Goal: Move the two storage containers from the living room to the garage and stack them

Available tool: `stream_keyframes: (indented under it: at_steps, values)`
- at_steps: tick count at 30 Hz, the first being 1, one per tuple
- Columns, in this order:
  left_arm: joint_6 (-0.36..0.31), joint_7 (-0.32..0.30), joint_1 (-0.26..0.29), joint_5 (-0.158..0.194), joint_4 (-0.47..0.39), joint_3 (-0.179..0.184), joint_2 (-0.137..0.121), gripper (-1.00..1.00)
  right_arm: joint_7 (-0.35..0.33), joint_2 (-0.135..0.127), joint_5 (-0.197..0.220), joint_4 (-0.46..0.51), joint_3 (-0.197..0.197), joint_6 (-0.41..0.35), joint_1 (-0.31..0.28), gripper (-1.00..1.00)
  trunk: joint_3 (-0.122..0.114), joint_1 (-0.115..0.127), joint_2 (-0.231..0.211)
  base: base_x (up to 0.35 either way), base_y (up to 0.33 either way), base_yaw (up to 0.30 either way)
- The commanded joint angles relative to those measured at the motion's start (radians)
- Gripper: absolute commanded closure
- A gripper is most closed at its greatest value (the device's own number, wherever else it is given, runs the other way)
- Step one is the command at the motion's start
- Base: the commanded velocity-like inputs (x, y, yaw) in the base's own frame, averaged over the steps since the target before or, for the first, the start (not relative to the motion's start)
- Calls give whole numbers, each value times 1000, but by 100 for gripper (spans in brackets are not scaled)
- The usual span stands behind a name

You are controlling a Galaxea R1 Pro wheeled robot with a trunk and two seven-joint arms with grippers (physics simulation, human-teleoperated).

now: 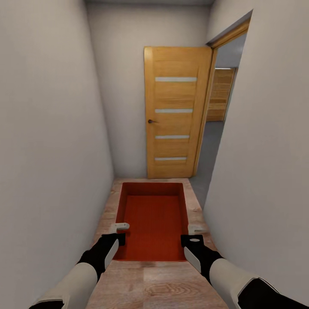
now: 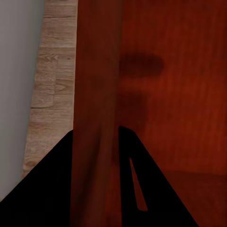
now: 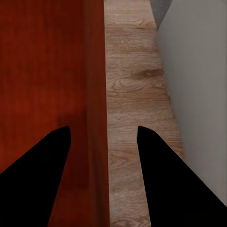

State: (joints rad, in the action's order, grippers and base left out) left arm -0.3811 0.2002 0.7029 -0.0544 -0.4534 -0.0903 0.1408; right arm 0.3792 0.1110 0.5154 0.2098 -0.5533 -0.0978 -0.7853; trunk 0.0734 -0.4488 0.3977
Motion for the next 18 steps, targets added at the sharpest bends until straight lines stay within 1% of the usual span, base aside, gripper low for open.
stream_keyframes:
  at_steps: [1,18]
  values:
    - [-10,5,0,-27,-1,-8,-9,100,2,-1,-9,34,24,-7,-2,100,2,-1,2,322,0,0]
    - [-10,5,0,-27,-1,-8,-9,100,2,-1,-9,34,24,-7,-2,100,2,-1,2,322,0,0]
